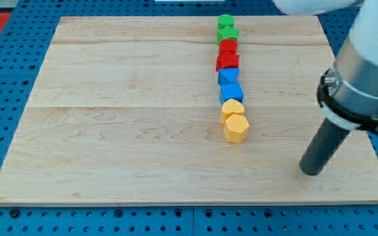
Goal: Move red star towards bottom right
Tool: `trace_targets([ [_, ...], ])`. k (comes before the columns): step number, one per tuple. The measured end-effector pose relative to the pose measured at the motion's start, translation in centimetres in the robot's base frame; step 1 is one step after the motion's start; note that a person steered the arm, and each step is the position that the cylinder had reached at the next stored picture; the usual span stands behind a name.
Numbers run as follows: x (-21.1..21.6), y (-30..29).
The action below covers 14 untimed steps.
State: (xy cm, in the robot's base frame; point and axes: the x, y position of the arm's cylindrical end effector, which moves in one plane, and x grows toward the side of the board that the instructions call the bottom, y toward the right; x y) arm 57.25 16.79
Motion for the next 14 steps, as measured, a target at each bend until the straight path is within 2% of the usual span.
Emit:
trace_targets([
  [1, 1.9, -5.3],
  [2, 0.9, -12.1],
  [3, -5.0, -17.5],
  [5, -21.9, -18.4],
  [6, -26.6, -16.4],
  [7, -26.6, -12.7],
  [9, -24.0, -10.7],
  [11, -21.8, -5.8],
  [14, -19.4, -3.1],
])
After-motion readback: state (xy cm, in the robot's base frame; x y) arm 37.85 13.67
